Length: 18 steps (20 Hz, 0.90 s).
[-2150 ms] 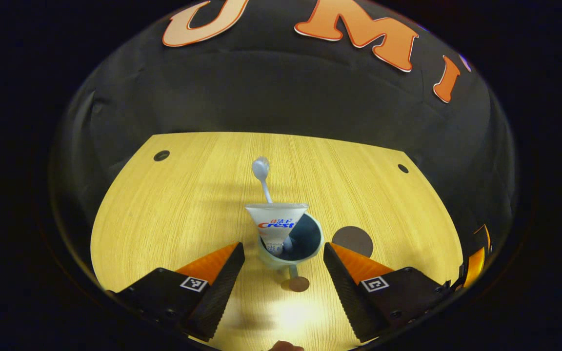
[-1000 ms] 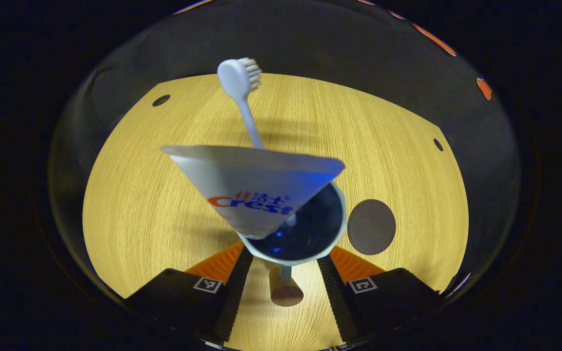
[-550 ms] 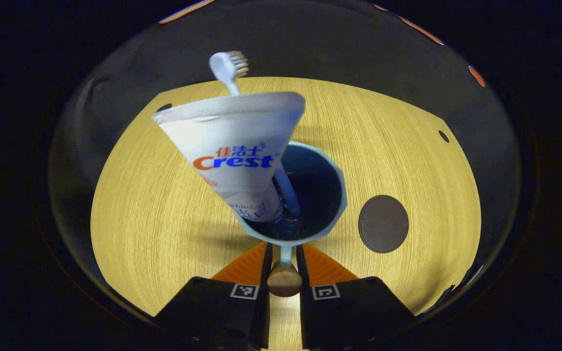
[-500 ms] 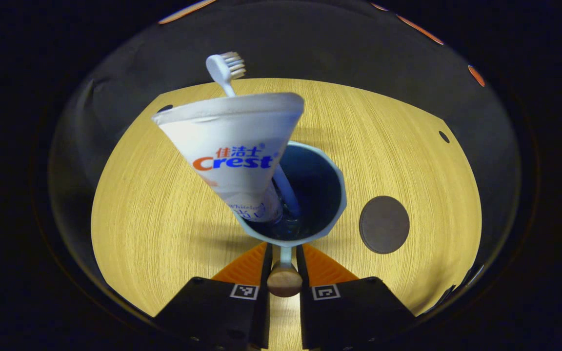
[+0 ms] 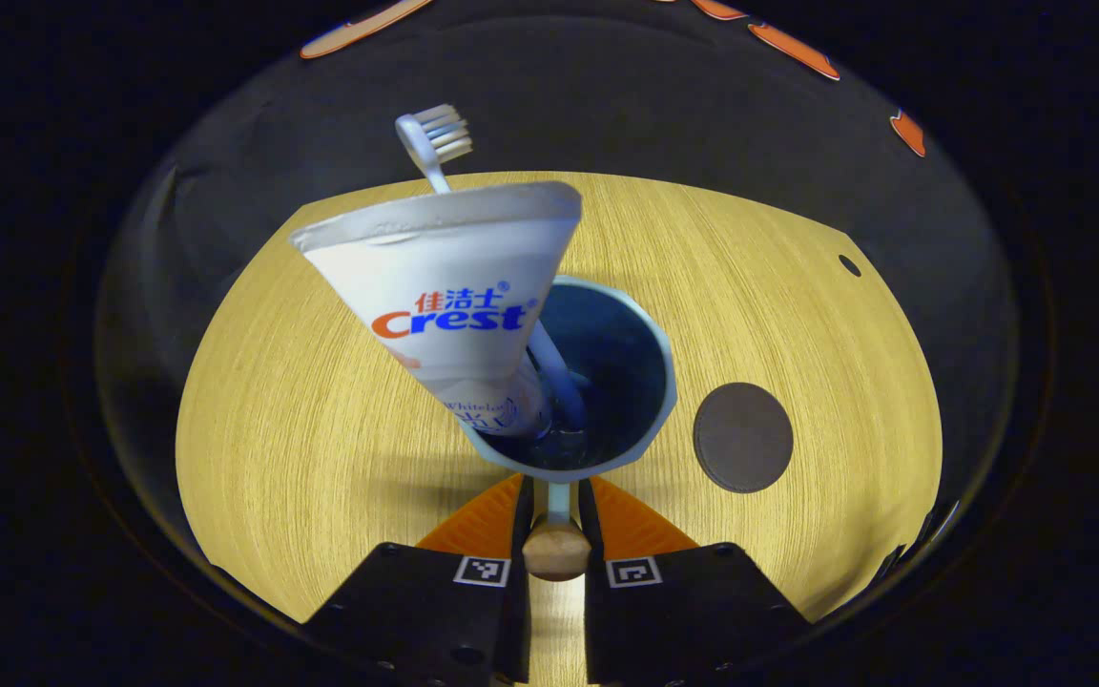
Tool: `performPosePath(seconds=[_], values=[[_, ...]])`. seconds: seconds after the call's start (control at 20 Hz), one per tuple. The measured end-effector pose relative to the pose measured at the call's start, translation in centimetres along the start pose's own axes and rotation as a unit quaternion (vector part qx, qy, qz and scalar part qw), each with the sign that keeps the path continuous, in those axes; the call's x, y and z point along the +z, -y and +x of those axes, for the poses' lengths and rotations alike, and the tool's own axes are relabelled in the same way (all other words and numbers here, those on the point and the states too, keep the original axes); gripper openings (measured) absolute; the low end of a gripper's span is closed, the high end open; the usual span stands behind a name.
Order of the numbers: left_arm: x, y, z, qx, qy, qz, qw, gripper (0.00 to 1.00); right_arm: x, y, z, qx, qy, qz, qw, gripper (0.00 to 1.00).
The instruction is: Put the toothbrush and toothpaste on the desktop into the cup, then pick up the cup and place it on the coaster on the desktop.
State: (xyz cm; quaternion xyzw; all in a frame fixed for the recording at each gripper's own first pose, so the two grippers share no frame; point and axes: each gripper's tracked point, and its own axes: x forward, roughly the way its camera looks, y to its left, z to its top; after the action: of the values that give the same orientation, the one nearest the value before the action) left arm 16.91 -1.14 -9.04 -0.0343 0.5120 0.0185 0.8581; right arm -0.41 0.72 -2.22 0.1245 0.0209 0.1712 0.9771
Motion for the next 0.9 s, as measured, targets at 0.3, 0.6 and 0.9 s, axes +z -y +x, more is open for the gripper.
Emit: performPosePath(seconds=[0.3,0.6,0.9], values=[[0.8,0.5,-1.2,-0.025,0.026,0.019,0.999,0.22,0.1,0.5,-0.5,-0.013,0.002,-0.007,1.000,0.85],[2.7,1.4,-1.8,-0.057,0.029,0.047,0.997,0.22,0.5,1.2,-1.3,-0.024,0.004,-0.025,0.999,0.86],[2.5,2.6,-0.6,-0.074,0.014,0.077,0.994,0.22,0.1,2.9,-2.7,-0.043,0.000,-0.022,0.999,0.86]])
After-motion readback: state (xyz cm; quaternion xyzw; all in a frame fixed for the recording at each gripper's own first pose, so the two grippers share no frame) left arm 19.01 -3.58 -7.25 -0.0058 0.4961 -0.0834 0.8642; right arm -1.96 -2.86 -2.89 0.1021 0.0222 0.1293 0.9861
